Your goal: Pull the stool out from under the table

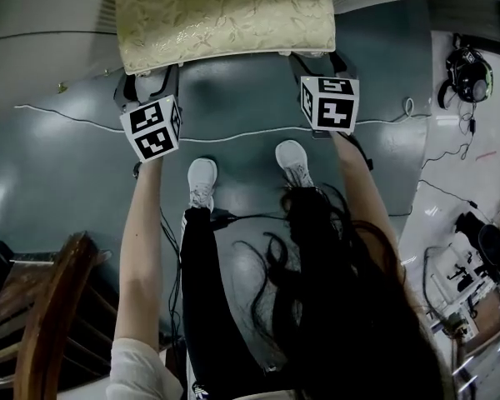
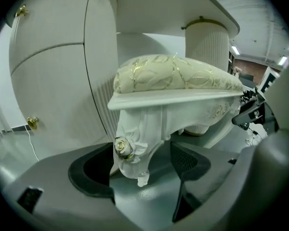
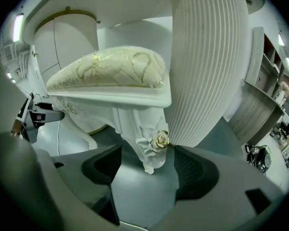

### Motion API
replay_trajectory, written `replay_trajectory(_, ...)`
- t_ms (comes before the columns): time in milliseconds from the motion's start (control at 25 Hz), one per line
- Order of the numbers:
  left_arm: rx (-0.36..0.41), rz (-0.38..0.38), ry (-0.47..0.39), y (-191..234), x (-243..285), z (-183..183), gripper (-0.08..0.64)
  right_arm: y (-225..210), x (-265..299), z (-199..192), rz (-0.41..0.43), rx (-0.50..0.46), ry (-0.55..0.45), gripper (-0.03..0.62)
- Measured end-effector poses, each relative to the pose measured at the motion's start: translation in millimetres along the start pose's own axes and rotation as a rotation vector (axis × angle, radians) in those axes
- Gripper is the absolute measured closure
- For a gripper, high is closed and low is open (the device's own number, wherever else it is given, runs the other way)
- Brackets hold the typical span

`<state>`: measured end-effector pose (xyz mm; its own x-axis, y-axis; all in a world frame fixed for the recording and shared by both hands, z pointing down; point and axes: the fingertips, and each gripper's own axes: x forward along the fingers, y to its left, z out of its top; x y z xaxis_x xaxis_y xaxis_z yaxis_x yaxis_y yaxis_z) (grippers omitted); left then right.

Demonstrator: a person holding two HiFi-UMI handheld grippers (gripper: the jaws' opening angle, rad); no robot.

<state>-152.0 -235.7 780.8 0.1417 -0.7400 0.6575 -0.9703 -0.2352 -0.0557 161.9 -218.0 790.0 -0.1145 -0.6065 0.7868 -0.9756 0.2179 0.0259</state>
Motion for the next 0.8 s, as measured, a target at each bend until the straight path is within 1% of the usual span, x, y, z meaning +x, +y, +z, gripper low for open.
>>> replay_trajectory(120,0.014,-0.003,0.025,1.3,9.3,-3.5,0.218,-1.1,10.7,-2.7,0.006,0.003,0.021,0.258)
replay_trajectory(320,0.030,-0.009,0.042,6.5,22.4,-0.1,0.218,-1.1,25.8,-5.7,0.014,0.023,0.054,0.258)
replay_trajectory(480,0.062,-0.028,0.057,5.1,26.2,0.4,0.218,2.3,32.2,-5.8,0.043,0.007,0.077,0.259)
replay_trajectory(560,0.074,-0.036,0.070,4.4,28.9,-2.4,0.219,3.8,35.3,-5.7,0.064,0.023,0.089,0.259)
replay_trajectory(640,0.064,-0.045,0.076,5.2,30.8,-5.4,0.221,3.7,36.9,-4.7,0.075,0.055,0.096,0.259)
replay_trajectory(720,0.046,-0.051,0.074,5.8,30.7,-6.6,0.222,1.9,37.2,-5.2,0.070,0.066,0.104,0.260)
replay_trajectory(760,0.045,-0.052,0.074,5.7,30.7,-6.9,0.224,0.3,37.1,-5.8,0.064,0.059,0.108,0.266)
replay_trajectory(800,0.052,-0.053,0.076,5.7,30.9,-7.1,0.228,-1.5,37.0,-6.3,0.056,0.047,0.113,0.307)
